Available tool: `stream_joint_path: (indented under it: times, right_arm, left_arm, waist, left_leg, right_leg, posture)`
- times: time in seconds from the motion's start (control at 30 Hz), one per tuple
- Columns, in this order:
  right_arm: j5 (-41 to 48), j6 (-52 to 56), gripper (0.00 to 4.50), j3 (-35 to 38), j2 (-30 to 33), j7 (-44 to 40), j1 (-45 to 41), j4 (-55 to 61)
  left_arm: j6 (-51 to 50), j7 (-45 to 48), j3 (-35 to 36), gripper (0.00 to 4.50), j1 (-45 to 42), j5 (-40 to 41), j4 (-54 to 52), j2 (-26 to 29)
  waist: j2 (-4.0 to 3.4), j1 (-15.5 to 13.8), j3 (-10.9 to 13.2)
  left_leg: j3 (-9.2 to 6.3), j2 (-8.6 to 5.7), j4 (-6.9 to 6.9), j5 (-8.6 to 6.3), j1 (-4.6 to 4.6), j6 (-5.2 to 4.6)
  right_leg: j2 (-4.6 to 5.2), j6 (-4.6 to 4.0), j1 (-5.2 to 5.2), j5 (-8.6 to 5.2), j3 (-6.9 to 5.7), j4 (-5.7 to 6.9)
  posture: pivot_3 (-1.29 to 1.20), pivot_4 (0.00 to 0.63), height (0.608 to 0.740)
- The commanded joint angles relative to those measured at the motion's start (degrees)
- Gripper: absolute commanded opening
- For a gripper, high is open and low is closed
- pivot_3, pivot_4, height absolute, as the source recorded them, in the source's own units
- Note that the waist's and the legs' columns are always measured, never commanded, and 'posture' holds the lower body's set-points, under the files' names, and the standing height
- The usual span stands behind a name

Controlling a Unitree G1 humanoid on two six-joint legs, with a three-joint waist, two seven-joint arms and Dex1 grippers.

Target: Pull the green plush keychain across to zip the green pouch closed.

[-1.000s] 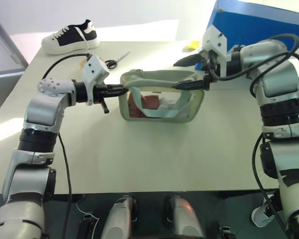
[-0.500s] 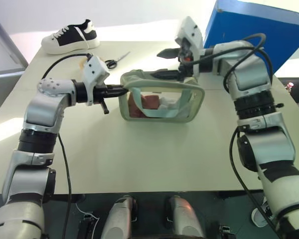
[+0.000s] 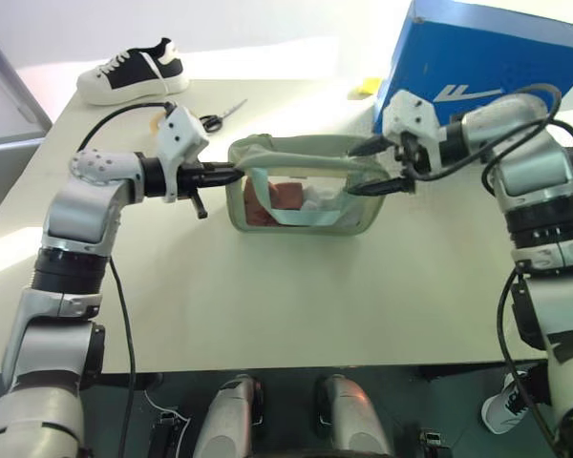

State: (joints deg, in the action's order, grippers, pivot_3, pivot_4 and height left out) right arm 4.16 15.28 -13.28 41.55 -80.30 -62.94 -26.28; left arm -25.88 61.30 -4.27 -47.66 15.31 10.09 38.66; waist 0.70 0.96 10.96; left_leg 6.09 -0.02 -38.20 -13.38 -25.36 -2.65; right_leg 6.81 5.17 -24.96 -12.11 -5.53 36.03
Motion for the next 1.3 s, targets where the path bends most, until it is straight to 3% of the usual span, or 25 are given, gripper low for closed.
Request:
stream_joint_path:
  times: [0.03, 0.2, 0.27, 0.3, 0.33, 0.53, 0.7, 0.93, 1.1, 1.3]
  right_arm:
    - [-0.3, -1.3, 2.69, 0.8, -0.4, 0.6, -0.6, 0.0]
    - [-0.5, -1.8, 0.17, 1.2, -0.8, 1.0, -0.5, -0.2]
    - [-1.0, -2.6, 0.07, 1.3, -0.8, 1.7, -0.3, -0.3]
    - [-1.1, -3.0, 0.00, 1.2, -0.9, 1.9, -0.2, -0.3]
    - [-1.1, -3.2, 0.00, 1.2, -0.8, 1.9, 0.0, -0.2]
    - [-1.0, -4.1, 0.00, 1.5, -0.6, 2.0, 0.6, 0.2]
    - [-1.0, -4.5, 0.00, 1.7, -0.5, 2.2, 0.7, 0.1]
    - [-0.5, -3.8, 0.00, 1.9, -0.9, 3.0, 1.9, 1.6]
    - [-0.1, -2.9, 0.00, 1.9, -1.3, 3.4, 2.7, 2.9]
    - [0.1, -1.8, 0.00, 1.9, -1.3, 3.8, 3.2, 4.2]
  left_arm:
    - [0.6, 0.5, 0.2, 0.00, -1.6, -0.2, -0.8, 0.3]
    - [0.4, 1.0, -0.2, 0.00, -2.6, -0.7, 0.1, 0.4]
    - [-0.4, 1.6, 0.2, 0.00, -2.7, -0.1, 0.1, 0.4]
    - [-1.0, 2.2, 0.5, 0.78, -2.7, 0.5, -0.1, 0.5]
    - [-1.8, 3.4, 0.7, 1.09, -2.6, 1.4, -0.6, 0.9]
    - [-9.1, 5.6, 4.8, 4.17, -8.7, 5.6, 3.3, 3.5]
    - [-3.8, 8.1, 4.6, 4.17, -15.4, 3.2, 15.0, 5.9]
    - [29.0, -7.8, -2.2, 4.17, -23.9, -14.7, 43.9, -0.7]
    - [38.8, -15.3, -2.8, 4.17, -29.2, -19.4, 56.5, -4.3]
    - [41.3, -5.6, -2.7, 4.17, -31.3, -19.4, 60.0, -7.1]
  waist:
    - [0.00, 0.0, 0.0]
    - [0.00, -0.2, 0.0]
    - [0.00, -0.2, 0.0]
    - [0.00, -0.2, 0.0]
    - [0.00, -0.1, 0.0]
    - [0.01, -0.1, 0.0]
    - [0.01, 0.0, 0.0]
    - [0.04, -0.3, 0.0]
    - [0.10, 0.1, 0.0]
    - [0.10, 0.0, 0.0]
  left_leg:
    - [0.00, 0.00, 0.00, 0.02, 0.00, 0.03]
    - [0.00, 0.00, -0.01, 0.06, -0.01, 0.10]
    - [0.00, 0.00, -0.01, 0.06, -0.01, 0.10]
    - [0.00, 0.00, -0.01, 0.05, -0.01, 0.09]
    - [0.00, 0.00, -0.01, 0.05, -0.01, 0.09]
    - [-0.01, 0.01, -0.01, 0.06, -0.01, 0.09]
    - [0.01, 0.01, -0.01, 0.06, 0.00, 0.10]
    - [0.01, -0.02, -0.05, 0.06, 0.02, 0.09]
    - [0.08, 0.00, -0.05, 0.03, -0.04, 0.04]
    - [0.10, 0.02, -0.05, -0.09, -0.02, -0.15]
  right_leg:
    - [0.00, 0.00, 0.00, 0.00, 0.00, 0.00]
    - [0.01, 0.00, 0.00, 0.00, 0.00, -0.01]
    - [0.01, 0.00, 0.00, 0.00, 0.00, -0.01]
    - [0.01, 0.00, 0.00, 0.00, 0.00, -0.01]
    - [0.01, 0.00, 0.00, 0.00, 0.00, -0.01]
    - [0.00, 0.00, 0.00, 0.00, 0.00, 0.00]
    - [-0.01, 0.01, 0.00, 0.00, -0.01, 0.00]
    - [0.01, 0.01, 0.08, 0.00, -0.03, -0.01]
    - [0.01, 0.02, -0.03, 0.01, -0.02, 0.00]
    - [0.01, 0.02, -0.04, 0.01, -0.03, 0.02]
  posture:
    - [0.00, 0.150, 0.740]
    - [0.00, 0.150, 0.740]
    - [0.00, 0.150, 0.740]
    - [0.00, 0.150, 0.740]
    - [0.00, 0.150, 0.740]
    - [0.00, 0.150, 0.740]
    - [0.00, 0.150, 0.740]
    - [0.00, 0.150, 0.740]
    - [0.00, 0.150, 0.740]
    - [0.00, 0.150, 0.740]
